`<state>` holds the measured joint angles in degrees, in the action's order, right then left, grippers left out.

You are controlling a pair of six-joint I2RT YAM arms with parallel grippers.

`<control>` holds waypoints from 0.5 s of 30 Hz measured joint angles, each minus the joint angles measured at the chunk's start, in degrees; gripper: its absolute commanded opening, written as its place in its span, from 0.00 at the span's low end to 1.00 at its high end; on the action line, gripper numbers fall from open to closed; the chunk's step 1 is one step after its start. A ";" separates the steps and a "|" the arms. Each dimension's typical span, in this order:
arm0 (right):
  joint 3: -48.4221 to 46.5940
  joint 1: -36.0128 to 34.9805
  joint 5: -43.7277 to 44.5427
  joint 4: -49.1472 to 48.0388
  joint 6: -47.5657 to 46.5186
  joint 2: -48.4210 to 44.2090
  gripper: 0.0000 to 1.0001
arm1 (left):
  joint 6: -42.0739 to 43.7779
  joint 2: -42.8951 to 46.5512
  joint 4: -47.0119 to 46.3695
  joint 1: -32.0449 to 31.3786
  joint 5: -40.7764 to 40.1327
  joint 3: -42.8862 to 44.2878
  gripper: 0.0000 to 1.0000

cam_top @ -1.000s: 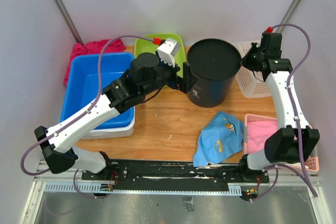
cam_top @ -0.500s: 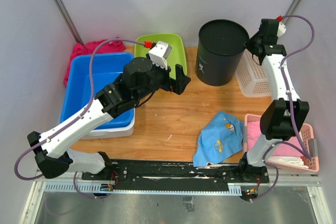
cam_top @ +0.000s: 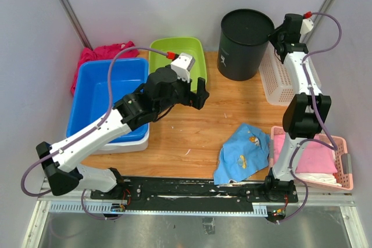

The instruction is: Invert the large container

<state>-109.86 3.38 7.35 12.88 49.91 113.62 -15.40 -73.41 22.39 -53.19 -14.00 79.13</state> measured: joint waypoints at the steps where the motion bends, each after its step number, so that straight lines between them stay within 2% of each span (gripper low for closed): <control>1: 0.00 0.00 -0.48 0.37 -0.39 -0.04 0.63 | 0.15 -0.74 0.44 0.22 -0.28 0.20 0.99; 3: 0.42 0.00 -1.16 0.79 -1.27 -0.61 0.72 | 0.35 -2.89 1.38 0.98 0.00 0.85 0.99; 7: 6.03 0.20 -2.95 1.73 -4.66 -6.64 0.74 | 0.35 -7.34 2.82 5.95 3.08 1.38 0.99; 10: 12.94 1.22 -4.74 1.95 -6.62 -15.28 0.74 | 1.53 -9.66 2.95 8.83 3.93 1.36 0.99; 15: 26.88 3.50 -8.26 1.90 -10.19 -34.05 0.74 | 5.16 -13.51 1.31 9.25 3.52 2.32 0.99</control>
<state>-82.98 6.87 -0.91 14.79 39.72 79.57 -10.24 -86.91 23.70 -43.94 -10.48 81.45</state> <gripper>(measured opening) 0.739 0.991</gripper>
